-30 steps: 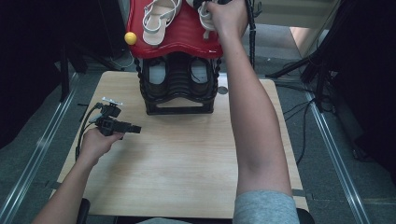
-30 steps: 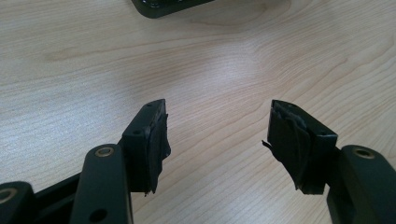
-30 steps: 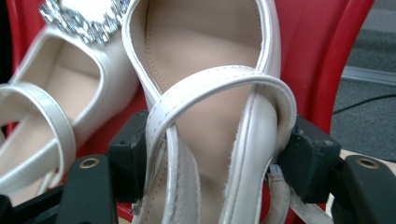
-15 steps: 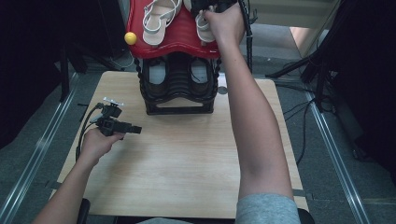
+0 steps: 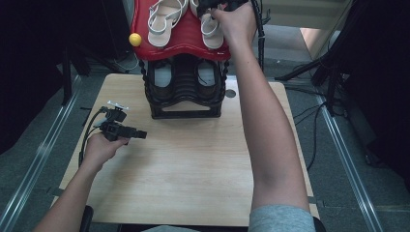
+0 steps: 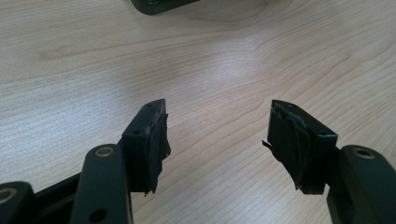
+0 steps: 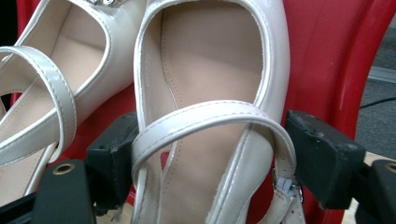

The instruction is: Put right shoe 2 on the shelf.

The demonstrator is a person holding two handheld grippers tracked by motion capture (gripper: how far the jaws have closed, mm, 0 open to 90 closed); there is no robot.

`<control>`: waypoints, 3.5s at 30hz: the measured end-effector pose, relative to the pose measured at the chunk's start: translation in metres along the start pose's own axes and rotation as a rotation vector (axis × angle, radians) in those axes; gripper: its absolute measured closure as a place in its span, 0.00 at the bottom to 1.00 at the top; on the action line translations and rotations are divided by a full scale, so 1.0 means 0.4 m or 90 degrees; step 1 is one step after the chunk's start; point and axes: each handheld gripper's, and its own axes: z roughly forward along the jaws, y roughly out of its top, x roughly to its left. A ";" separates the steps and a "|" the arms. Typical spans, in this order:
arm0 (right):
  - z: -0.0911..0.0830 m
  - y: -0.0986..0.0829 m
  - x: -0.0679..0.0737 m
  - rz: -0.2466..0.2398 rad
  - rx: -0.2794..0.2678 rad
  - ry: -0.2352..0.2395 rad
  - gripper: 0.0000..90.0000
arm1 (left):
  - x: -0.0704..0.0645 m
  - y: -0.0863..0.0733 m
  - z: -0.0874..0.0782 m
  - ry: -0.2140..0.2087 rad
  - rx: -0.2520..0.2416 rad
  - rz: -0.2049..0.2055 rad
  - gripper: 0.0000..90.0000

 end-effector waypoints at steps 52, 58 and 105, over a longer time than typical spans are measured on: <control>-0.150 -0.044 -0.090 0.004 -0.031 0.007 0.33 | -0.001 0.002 0.007 0.012 0.003 0.002 0.43; -0.156 -0.075 -0.129 0.019 -0.031 0.004 0.34 | -0.002 0.003 0.007 0.011 0.002 0.002 0.43; -0.039 -0.441 -0.273 0.032 0.002 0.029 0.40 | 0.001 0.003 0.005 0.016 -0.005 0.003 0.42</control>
